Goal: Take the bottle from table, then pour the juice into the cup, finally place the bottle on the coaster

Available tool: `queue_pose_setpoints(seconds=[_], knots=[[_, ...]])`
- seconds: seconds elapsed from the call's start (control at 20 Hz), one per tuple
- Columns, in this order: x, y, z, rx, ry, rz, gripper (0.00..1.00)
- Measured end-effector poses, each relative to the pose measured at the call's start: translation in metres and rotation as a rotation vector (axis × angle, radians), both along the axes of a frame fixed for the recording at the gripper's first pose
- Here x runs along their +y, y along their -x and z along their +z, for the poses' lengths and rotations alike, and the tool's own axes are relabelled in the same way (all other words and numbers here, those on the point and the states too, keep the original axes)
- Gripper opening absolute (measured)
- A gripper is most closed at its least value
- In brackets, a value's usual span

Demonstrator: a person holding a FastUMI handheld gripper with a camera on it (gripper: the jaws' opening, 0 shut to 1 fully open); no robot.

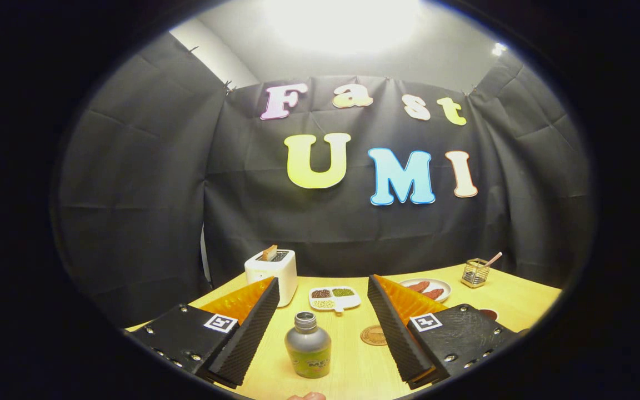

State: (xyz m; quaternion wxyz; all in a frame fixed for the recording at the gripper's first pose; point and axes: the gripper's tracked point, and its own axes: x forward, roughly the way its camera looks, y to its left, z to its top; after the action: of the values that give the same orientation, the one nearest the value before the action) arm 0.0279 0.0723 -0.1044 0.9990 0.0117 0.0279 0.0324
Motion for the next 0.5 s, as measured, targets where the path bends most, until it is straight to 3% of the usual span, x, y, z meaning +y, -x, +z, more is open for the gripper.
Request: queue_pose_setpoints(seconds=[0.25, 0.5], knots=[[0.020, -0.012, -0.034, 0.055, -0.012, 0.034, 0.98], [0.022, -0.021, -0.070, 0.115, 0.002, 0.014, 0.98]])
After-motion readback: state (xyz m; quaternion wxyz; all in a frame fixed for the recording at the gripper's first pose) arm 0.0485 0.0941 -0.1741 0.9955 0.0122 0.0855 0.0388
